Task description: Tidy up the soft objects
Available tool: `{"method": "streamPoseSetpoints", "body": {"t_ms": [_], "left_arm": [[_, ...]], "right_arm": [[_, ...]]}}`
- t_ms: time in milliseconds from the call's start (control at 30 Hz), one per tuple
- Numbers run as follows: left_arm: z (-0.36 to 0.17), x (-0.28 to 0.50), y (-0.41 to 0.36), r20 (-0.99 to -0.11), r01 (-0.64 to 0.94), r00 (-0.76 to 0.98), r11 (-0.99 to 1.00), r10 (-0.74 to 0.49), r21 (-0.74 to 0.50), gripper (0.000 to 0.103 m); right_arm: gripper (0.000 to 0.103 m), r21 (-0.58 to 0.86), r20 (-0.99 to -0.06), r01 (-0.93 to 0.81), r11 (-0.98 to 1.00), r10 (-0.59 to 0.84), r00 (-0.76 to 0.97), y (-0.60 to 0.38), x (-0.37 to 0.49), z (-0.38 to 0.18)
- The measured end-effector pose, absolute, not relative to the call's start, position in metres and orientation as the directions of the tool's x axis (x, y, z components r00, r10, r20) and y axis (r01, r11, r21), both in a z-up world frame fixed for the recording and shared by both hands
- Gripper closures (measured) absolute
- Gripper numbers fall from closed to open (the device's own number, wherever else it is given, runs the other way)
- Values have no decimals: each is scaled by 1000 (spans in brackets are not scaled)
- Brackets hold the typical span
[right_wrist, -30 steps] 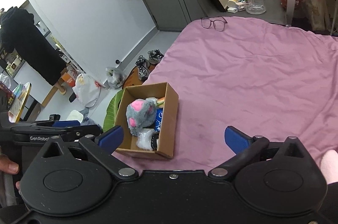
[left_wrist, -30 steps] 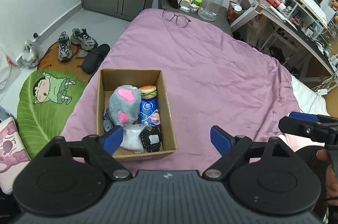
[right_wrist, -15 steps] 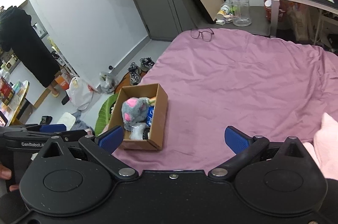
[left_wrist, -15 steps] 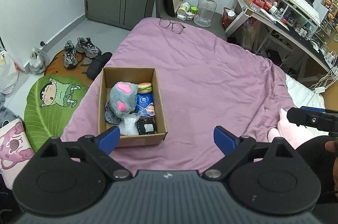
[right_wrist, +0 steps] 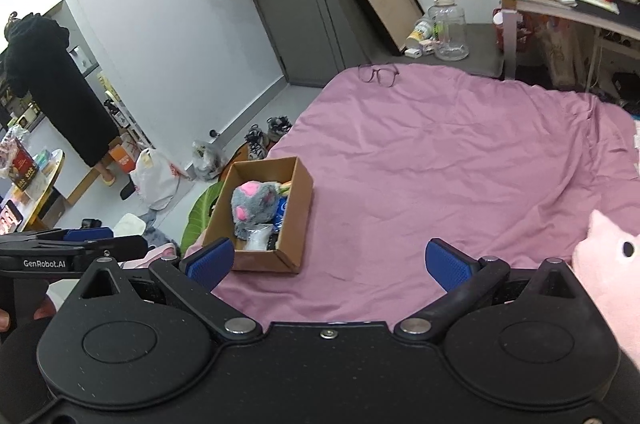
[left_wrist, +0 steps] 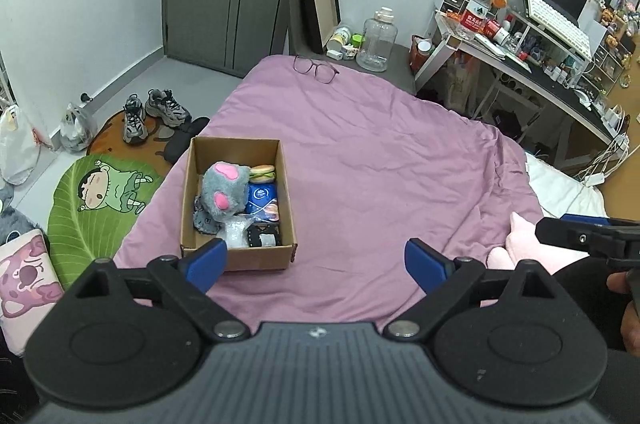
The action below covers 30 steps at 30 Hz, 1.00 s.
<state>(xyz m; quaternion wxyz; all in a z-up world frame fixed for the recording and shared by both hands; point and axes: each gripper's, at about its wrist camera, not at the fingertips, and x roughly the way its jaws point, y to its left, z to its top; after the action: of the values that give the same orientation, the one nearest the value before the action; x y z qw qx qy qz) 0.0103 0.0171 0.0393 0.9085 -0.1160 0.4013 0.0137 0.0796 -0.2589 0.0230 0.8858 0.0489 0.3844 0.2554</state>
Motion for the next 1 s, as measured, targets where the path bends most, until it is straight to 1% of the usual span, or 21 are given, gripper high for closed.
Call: {"method": "streamPoseSetpoints", "body": {"t_ms": [267, 500, 767, 1000], "left_arm": [[37, 1, 4, -719, -91, 689, 973, -93, -214, 8], [38, -2, -3, -703, -98, 707, 974, -76, -203, 8], [37, -2, -4, -704, -100, 707, 974, -74, -203, 8], [36, -1, -6, -703, -95, 708, 976, -72, -196, 8]], "right_arm": [[0, 265, -650, -412, 872, 477, 591, -270, 68, 22], [0, 267, -638, -403, 875, 474, 606, -276, 63, 22], [0, 205, -657, -354, 913, 396, 641, -272, 59, 19], [0, 162, -659, -339, 927, 357, 662, -267, 54, 18]]}}
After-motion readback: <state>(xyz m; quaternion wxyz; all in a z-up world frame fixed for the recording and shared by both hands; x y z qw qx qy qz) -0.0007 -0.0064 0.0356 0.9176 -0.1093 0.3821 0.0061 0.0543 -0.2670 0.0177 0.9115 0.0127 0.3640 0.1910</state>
